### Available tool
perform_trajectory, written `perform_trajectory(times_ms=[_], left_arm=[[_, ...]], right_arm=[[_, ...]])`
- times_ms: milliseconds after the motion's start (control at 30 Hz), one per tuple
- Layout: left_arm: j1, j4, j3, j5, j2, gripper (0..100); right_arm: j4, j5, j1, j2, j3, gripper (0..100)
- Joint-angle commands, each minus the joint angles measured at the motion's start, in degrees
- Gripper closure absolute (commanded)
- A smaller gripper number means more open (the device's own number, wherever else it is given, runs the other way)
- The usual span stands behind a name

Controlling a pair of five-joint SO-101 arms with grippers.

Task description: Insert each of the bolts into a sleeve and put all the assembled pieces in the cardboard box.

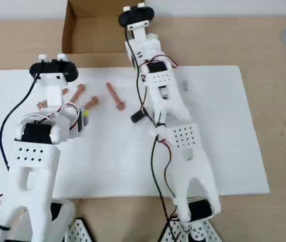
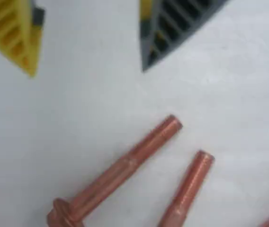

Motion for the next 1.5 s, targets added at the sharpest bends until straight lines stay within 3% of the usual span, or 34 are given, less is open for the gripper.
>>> perform_trajectory(times_ms=[0, 267, 467, 633, 967, 1467], left_arm=[[-0.62, -0.97, -0.35, -0.26, -0.04, 84], [-0.62, -5.54, -1.67, -1.14, 0.57, 83], [-0.35, -7.91, -1.85, -10.81, 4.62, 81], [-0.62, -7.56, -5.89, -20.66, 17.36, 81], [-0.7, -7.38, -25.67, -21.54, 41.36, 81], [-0.62, -7.38, -36.22, -24.35, 54.55, 81]], right_arm=[[4.22, 0.18, 1.1, -0.4, -8.13, 83.2], [12.84, 0.09, 1.1, 0.31, -17.36, 79.6], [26.2, 0.09, 1.1, 0.4, -30.9, 79.6], [35.52, 0.09, 1.89, -4.26, -31.52, 79.6], [49.49, 0.09, 5.76, -19.21, -31.52, 79.6], [63.65, 0.09, 11.56, -30.73, -31.43, 79.7]])
